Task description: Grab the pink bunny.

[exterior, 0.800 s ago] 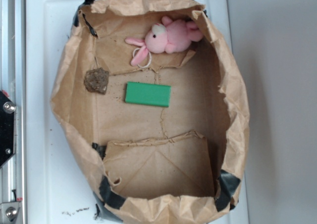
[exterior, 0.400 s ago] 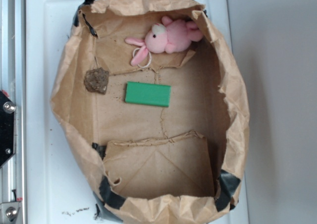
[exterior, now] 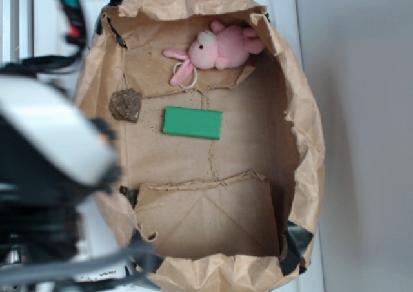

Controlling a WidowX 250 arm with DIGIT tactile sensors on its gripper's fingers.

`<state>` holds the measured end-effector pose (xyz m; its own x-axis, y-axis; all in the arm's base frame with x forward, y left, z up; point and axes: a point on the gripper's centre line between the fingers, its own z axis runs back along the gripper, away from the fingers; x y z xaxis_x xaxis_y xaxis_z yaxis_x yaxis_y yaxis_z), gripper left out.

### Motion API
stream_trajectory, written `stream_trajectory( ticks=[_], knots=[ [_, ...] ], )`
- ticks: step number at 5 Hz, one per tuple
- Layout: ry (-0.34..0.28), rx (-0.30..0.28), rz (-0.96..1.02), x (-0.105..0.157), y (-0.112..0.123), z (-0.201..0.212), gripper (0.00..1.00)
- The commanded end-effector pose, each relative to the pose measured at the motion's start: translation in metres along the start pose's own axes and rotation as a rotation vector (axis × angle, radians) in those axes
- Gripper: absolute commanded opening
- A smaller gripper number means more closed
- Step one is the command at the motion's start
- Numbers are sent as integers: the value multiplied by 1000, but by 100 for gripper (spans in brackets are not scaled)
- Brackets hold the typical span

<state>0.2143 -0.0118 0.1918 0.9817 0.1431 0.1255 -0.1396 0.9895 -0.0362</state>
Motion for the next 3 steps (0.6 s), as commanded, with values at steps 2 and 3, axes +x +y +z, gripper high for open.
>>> stream_trajectory(
  ticks=[2,3],
  knots=[
    [-72,68,174,64,47,-40,100],
    [-88,87,242,77,60,-58,100]
  ],
)
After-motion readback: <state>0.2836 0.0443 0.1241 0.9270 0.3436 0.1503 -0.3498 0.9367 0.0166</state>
